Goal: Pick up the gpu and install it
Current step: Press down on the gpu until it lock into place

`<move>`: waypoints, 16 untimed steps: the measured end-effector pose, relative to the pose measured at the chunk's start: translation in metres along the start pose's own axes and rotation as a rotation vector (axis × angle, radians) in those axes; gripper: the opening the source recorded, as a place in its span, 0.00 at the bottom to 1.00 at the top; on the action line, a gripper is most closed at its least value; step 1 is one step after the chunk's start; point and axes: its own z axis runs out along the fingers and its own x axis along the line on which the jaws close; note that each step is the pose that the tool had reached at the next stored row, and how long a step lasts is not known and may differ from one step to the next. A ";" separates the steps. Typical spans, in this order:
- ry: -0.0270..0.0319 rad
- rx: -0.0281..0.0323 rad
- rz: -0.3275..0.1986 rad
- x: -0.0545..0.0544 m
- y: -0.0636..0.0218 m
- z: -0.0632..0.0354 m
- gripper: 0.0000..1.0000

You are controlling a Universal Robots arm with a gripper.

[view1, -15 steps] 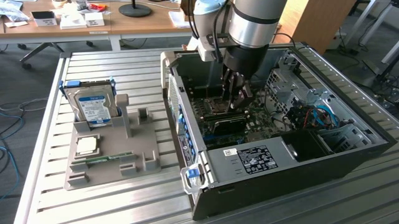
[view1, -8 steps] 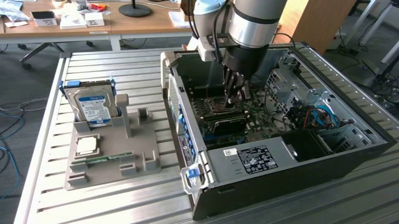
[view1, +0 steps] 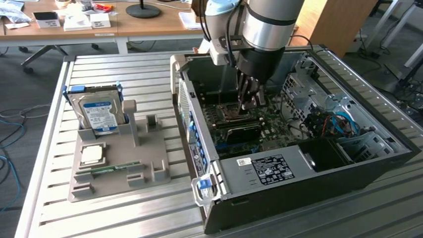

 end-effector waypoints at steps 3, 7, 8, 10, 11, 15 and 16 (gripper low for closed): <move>0.0002 -0.0001 0.000 0.000 0.0000 0.0001 0.11; -0.0001 0.0001 0.000 0.000 0.0000 0.0028 0.11; 0.0000 0.0000 0.000 0.000 0.0001 0.0036 0.11; 0.0002 -0.0001 0.000 0.000 0.0001 0.0041 0.11; 0.0002 -0.0001 0.000 0.000 0.0000 0.0041 0.11; -0.0001 0.0001 0.000 -0.001 0.0001 0.0050 0.11; 0.0000 0.0001 0.000 -0.002 0.0002 0.0059 0.11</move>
